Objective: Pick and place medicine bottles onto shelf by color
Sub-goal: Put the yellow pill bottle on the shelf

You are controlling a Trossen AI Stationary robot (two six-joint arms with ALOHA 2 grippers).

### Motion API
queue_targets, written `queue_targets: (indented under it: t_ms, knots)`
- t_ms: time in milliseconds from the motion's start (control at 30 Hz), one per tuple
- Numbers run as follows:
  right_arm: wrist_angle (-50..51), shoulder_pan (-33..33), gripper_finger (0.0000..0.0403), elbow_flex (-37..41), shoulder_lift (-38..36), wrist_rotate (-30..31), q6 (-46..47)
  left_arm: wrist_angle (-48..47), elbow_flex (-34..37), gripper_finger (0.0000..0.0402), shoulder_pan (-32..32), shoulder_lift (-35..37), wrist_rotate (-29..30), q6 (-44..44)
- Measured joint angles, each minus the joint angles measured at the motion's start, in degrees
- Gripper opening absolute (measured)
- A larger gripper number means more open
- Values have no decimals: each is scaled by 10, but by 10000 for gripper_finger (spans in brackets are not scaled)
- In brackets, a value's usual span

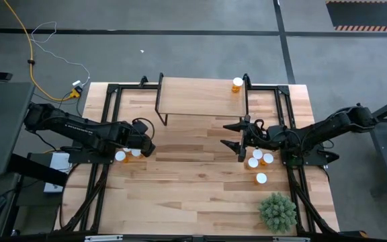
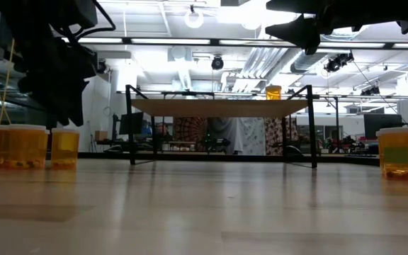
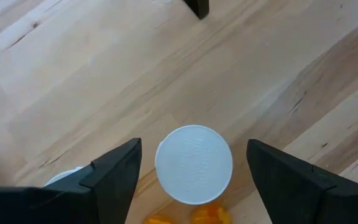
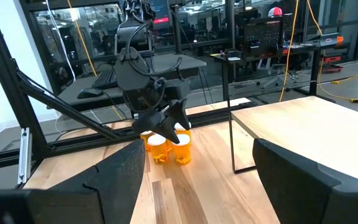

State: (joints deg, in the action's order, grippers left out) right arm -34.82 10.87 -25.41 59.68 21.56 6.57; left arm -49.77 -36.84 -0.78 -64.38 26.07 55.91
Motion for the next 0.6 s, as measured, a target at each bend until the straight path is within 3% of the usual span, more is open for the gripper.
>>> queue_targets:
  t_ms: [300, 600]
  knots:
    - [0, 0, 289, 0, 0, 0, 9, 2, 15, 282, 15, -19, -21, 7]
    - [0, 0, 289, 0, 0, 0, 9, 45, 14, 282, 42, -42, -53, -44]
